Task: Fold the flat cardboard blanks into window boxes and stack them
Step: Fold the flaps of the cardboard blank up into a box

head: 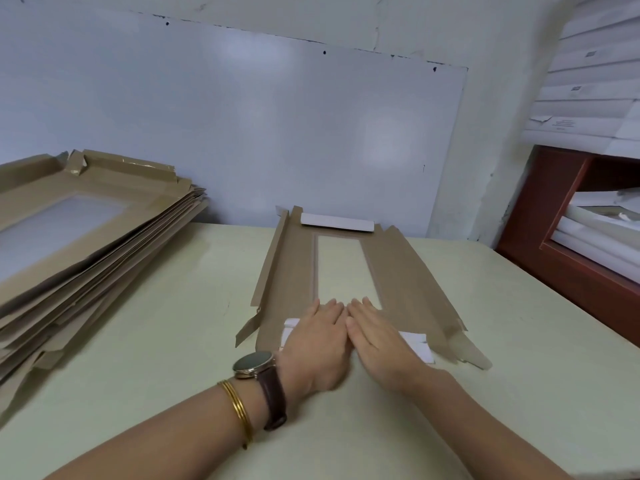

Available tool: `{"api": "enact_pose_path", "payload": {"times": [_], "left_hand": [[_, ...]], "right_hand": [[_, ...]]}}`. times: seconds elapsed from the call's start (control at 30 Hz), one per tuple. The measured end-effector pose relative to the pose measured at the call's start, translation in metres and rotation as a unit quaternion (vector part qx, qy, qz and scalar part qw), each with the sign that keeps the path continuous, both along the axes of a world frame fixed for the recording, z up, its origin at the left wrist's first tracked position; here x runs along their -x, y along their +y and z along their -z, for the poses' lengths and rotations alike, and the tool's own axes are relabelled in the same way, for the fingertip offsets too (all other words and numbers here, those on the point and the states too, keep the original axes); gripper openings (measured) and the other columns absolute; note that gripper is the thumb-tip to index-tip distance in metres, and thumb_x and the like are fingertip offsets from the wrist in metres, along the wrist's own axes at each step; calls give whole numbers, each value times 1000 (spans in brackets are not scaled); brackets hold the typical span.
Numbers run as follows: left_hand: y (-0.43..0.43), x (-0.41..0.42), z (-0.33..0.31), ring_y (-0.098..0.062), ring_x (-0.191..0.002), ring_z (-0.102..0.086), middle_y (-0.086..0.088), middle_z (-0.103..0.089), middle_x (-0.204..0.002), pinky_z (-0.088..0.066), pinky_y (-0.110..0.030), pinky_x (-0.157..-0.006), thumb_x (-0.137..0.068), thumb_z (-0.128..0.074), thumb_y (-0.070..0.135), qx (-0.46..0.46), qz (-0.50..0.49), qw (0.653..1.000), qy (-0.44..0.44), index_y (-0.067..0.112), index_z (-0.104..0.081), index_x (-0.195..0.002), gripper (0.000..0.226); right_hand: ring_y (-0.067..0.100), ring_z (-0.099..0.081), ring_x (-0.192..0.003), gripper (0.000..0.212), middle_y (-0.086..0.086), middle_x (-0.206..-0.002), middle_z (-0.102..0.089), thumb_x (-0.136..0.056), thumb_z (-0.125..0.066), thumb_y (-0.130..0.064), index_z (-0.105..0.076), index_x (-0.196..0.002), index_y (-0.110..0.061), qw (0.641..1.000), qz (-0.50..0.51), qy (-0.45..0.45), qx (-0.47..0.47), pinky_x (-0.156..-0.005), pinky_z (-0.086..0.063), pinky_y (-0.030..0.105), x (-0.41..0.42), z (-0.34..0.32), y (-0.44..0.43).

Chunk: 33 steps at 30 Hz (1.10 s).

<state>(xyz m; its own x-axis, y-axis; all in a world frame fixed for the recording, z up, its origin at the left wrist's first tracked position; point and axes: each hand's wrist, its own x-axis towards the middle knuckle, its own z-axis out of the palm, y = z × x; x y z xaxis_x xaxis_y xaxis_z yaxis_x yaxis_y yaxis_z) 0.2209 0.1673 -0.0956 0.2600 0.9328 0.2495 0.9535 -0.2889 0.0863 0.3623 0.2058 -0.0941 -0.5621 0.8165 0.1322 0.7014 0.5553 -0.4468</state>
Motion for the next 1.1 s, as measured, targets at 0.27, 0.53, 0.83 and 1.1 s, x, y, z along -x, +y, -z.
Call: {"api": "enact_pose_path", "payload": {"times": [0.27, 0.53, 0.83, 1.1], "left_hand": [[3, -3, 11, -20, -149, 4, -7, 1, -162, 1, -36, -121, -103, -17, 30, 94, -34, 995, 5, 9, 3, -154, 59], [10, 0, 10, -17, -148, 10, -7, 8, -162, 6, -33, -120, -102, -10, 44, 175, -62, 983, -10, 8, 3, -153, 65], [15, 16, 16, -16, -148, 10, -7, 8, -162, 6, -32, -119, -101, -11, 46, 182, -91, 978, -39, 8, 4, -153, 66], [13, 30, 16, -18, -148, 12, -8, 10, -161, 7, -32, -119, -101, -12, 47, 194, -105, 974, -41, 7, 6, -153, 68]], "right_hand": [[7, 12, -148, 68, 0, -163, 6, -102, -15, -51, 2, -155, -12, 994, -14, -89, 66, -121, 5, 27, 6, 11, 5], [5, 10, -148, 67, -2, -163, 5, -102, -14, -52, -3, -155, -13, 986, -6, -161, 38, -120, 5, 27, -11, 7, 8], [6, 15, -147, 70, -4, -163, 11, -101, -12, -55, 2, -155, -14, 979, 31, -196, 47, -110, 11, 21, -35, 5, 17], [7, 17, -147, 68, -4, -162, 13, -102, -11, -53, 4, -155, -14, 978, 48, -198, 56, -110, 11, 21, -42, 11, 23]]}}
